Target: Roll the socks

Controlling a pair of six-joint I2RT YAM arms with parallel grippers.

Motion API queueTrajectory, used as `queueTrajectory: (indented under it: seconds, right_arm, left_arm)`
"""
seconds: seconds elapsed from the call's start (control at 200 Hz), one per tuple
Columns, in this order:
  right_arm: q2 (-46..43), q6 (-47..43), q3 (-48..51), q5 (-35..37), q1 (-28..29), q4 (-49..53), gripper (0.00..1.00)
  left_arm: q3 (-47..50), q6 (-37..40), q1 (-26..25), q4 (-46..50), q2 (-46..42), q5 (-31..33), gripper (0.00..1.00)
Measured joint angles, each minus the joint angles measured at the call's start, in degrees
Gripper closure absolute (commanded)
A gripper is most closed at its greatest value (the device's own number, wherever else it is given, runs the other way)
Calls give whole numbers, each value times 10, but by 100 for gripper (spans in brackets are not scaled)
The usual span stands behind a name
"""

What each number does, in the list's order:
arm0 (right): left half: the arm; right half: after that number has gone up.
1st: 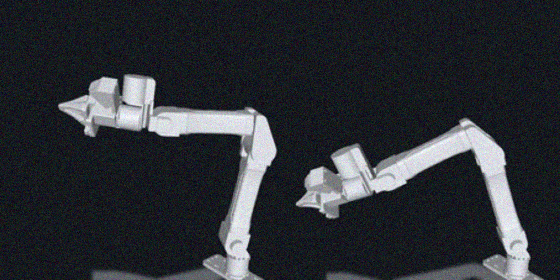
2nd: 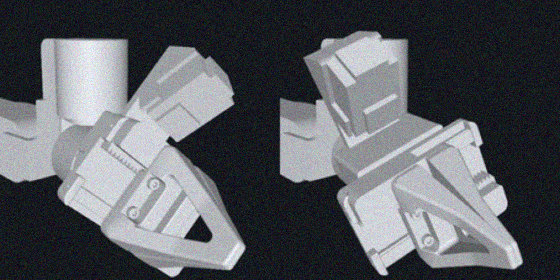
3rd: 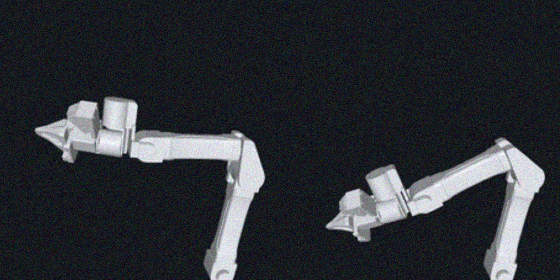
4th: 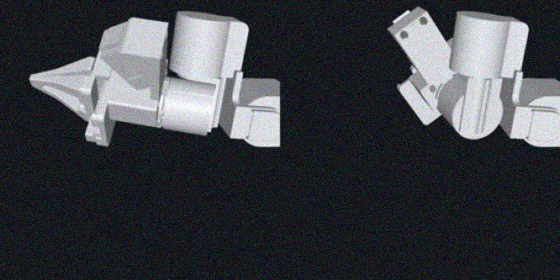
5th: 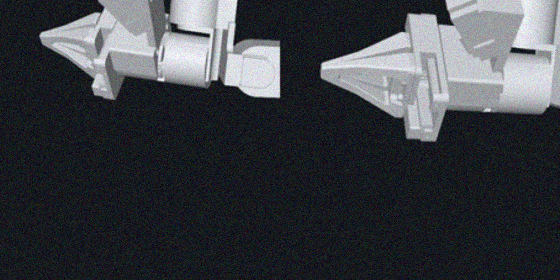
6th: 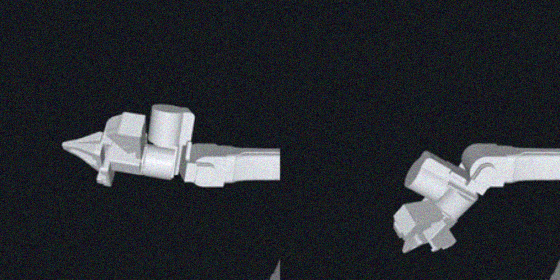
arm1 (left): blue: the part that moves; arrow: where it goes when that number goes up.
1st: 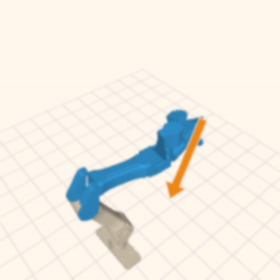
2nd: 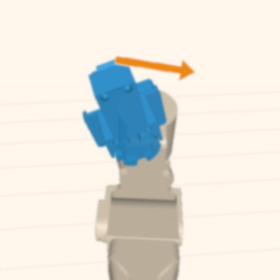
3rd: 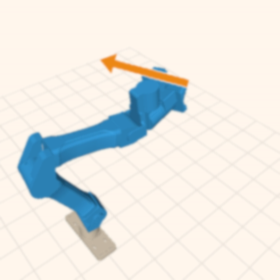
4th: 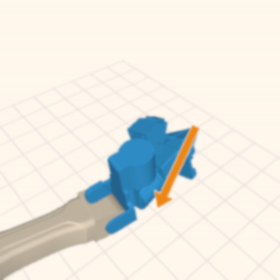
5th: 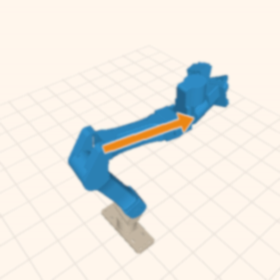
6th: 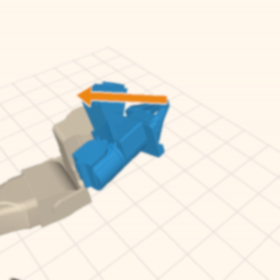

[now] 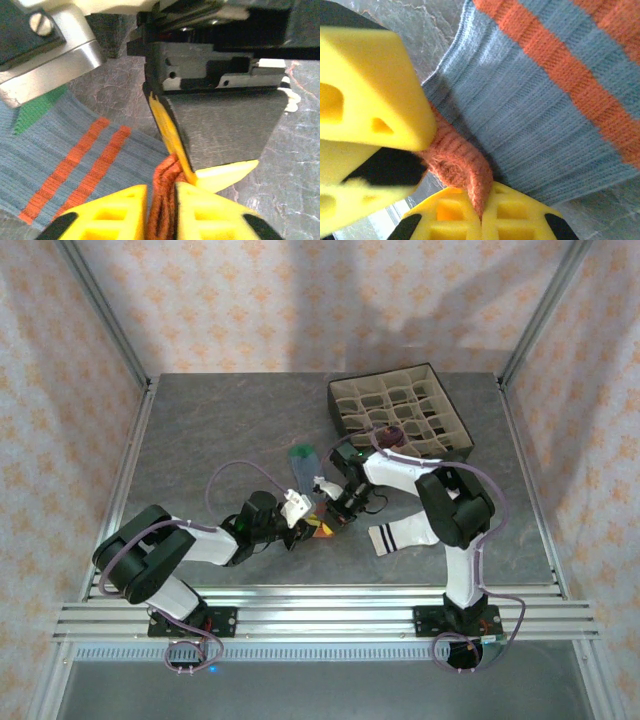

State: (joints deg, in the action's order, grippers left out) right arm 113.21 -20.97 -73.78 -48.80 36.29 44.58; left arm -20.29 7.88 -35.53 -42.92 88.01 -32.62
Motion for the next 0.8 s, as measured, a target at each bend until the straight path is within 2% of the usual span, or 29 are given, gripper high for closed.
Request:
queueTrajectory:
  seconds: [0.07,0.195,0.305,0.45,0.591,0.676,0.801]
  right_arm:
    - [0,7,4,8,-2,-7,97]
    - [-2,19,14,13,-3,-19,94]
    - [-8,28,21,14,-5,-29,90]
    - [-9,34,26,14,-5,-36,83]
    - [-19,42,36,18,-5,-46,75]
    - [-30,51,43,26,-5,-53,66]
    - [-56,60,56,41,-5,-70,61]
  left_arm:
    - [7,-3,0,-13,0,-3,57]
    - [26,-9,0,-16,-4,-8,57]
    - [29,-7,0,-13,-10,-11,65]
    - [25,-3,0,-10,-12,-15,84]
    - [12,-5,0,-10,1,-17,97]
    - [7,-12,0,-16,16,-17,100]
    - [6,-31,0,-20,27,-12,100]
